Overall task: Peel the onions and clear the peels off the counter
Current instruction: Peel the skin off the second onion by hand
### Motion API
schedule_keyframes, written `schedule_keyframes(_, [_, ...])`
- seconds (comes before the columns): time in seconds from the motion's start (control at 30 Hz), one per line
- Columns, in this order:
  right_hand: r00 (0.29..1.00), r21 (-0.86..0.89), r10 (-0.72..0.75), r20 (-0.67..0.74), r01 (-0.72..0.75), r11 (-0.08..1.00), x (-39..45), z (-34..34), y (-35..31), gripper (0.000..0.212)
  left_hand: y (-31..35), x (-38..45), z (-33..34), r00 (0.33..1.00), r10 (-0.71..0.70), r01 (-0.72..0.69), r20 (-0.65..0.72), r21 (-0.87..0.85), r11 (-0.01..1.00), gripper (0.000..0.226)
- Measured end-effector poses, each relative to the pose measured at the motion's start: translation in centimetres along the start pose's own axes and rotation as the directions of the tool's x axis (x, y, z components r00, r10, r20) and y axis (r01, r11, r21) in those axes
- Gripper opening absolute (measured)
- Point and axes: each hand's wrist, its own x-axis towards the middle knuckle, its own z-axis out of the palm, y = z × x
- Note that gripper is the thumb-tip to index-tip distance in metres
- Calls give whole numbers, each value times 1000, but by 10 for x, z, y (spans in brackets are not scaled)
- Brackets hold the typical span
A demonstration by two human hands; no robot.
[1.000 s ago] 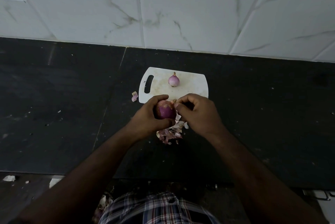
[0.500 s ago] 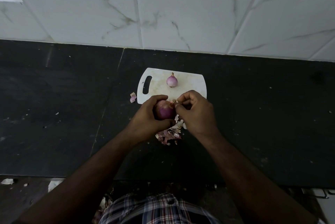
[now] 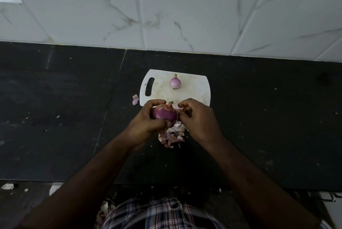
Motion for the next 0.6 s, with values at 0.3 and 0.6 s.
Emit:
schedule_keyframes(0.3, [992, -233, -8, 128, 38, 972, 4, 9, 10, 25, -6, 0, -6, 997, -59, 71, 58, -229, 971, 78])
schedule_keyframes(0.6, [967, -214, 84, 241, -31, 976, 0, 4, 25, 21, 5, -3, -20, 987, -70, 119, 144, -369, 922, 71])
